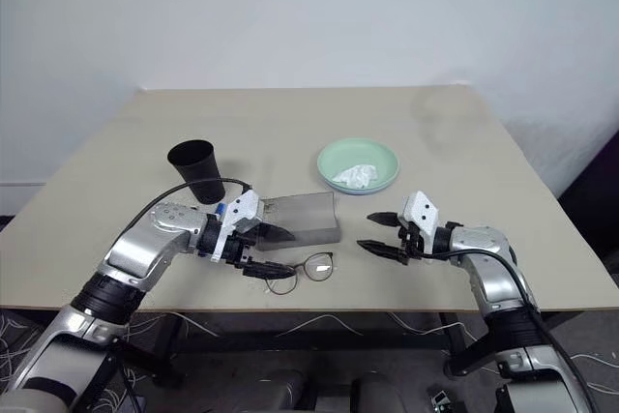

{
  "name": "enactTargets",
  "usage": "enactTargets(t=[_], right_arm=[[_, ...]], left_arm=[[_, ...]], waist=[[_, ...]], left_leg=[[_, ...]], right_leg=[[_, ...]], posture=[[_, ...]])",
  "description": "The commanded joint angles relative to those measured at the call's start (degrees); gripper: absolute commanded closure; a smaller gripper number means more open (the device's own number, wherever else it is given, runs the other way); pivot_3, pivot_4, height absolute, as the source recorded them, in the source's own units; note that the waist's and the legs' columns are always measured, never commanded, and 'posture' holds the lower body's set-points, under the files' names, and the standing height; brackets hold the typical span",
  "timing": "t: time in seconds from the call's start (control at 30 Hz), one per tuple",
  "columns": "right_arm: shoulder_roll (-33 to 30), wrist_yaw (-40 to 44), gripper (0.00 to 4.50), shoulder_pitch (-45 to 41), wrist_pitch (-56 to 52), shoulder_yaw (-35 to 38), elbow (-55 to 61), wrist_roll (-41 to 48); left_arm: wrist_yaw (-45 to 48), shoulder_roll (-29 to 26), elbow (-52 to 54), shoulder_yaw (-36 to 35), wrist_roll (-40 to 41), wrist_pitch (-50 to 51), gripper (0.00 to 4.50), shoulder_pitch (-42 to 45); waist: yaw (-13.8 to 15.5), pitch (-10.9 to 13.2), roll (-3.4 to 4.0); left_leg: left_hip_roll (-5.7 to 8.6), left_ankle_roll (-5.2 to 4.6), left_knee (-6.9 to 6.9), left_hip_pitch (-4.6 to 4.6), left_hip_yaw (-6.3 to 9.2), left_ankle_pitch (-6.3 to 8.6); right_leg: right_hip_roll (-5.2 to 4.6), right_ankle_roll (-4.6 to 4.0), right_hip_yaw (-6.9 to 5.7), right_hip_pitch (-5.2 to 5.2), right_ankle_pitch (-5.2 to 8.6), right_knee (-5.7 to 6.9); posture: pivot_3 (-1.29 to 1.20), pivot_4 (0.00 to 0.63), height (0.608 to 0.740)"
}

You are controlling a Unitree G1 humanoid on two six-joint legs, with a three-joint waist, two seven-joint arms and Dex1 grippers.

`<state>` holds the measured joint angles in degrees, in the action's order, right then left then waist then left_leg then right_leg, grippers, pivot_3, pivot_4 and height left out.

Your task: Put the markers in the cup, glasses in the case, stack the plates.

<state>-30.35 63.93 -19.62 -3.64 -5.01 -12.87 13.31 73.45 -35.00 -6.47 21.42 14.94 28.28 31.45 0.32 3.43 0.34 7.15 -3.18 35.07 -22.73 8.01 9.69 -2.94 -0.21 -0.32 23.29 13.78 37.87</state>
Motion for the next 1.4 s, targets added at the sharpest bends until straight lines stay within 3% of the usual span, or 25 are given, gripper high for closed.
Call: enactTargets(t=[0.03,0.47,0.57,0.83,1.13,1.23,1.4], right_arm=[[0.66,-1.53,1.44,-0.45,1.65,0.5,2.44,0.04],[-0.57,-2.31,1.44,5.76,3.29,0.93,8.04,0.91],[-0.92,-2.34,1.4,6.15,3.25,1.02,8.73,1.26],[-0.74,-2.83,1.4,5.94,3.33,0.56,8.75,0.8],[-0.41,-2.99,1.4,5.18,4.19,-0.01,7.26,0.02],[-0.33,-3.07,1.4,4.86,4.49,-0.16,6.8,-0.22],[-0.42,-3.11,1.4,4.34,4.94,-0.11,6.16,-0.33]], left_arm=[[1.79,0.75,-3.12,2.1,-3.05,-2.45,0.37,3.05],[4.43,6.62,-14.53,4.74,-8.52,-6.67,0.37,8.57],[4.76,7.19,-15.99,4.98,-9.51,-7.57,0.92,9.0],[5.17,8.02,-16.47,4.76,-11.05,-8.58,3.61,8.77],[5.76,7.15,-15.3,4.08,-10.72,-8.54,3.61,8.05],[6.18,6.64,-14.76,3.56,-10.22,-8.2,4.48,7.99],[6.42,6.22,-14.01,2.9,-9.8,-8.15,4.49,8.03]], waist=[[-0.01,0.0,0.0],[0.33,0.0,-0.04],[0.28,0.01,-0.05],[0.31,0.01,-0.06],[0.28,0.01,-0.07],[0.3,0.01,-0.07],[0.3,0.01,-0.06]], left_leg=[[0.0,0.0,0.0,0.0,0.0,0.0],[0.01,-0.01,0.09,-0.09,0.04,0.0],[0.01,-0.01,0.11,-0.04,0.08,0.0],[0.01,-0.01,0.11,-0.09,0.09,0.0],[0.01,-0.01,0.12,-0.06,0.12,0.0],[0.01,-0.01,0.12,-0.05,0.12,0.0],[0.01,-0.01,0.15,-0.01,0.12,0.0]], right_leg=[[0.0,0.0,0.01,-0.01,0.0,0.0],[-0.01,0.05,-0.06,-0.02,-0.02,-0.02],[-0.01,0.05,-0.11,-0.11,-0.02,-0.01],[-0.02,0.07,-0.13,-0.09,-0.03,-0.02],[-0.03,0.06,-0.17,-0.13,-0.02,-0.02],[-0.02,0.07,-0.17,-0.12,-0.03,-0.02],[-0.03,0.05,-0.18,-0.13,-0.02,-0.01]], posture=[[0.0,0.0,0.736],[0.0,0.0,0.736],[0.0,0.0,0.736],[0.0,0.0,0.736],[0.0,0.0,0.736],[0.0,0.0,0.736],[0.0,0.0,0.736]])
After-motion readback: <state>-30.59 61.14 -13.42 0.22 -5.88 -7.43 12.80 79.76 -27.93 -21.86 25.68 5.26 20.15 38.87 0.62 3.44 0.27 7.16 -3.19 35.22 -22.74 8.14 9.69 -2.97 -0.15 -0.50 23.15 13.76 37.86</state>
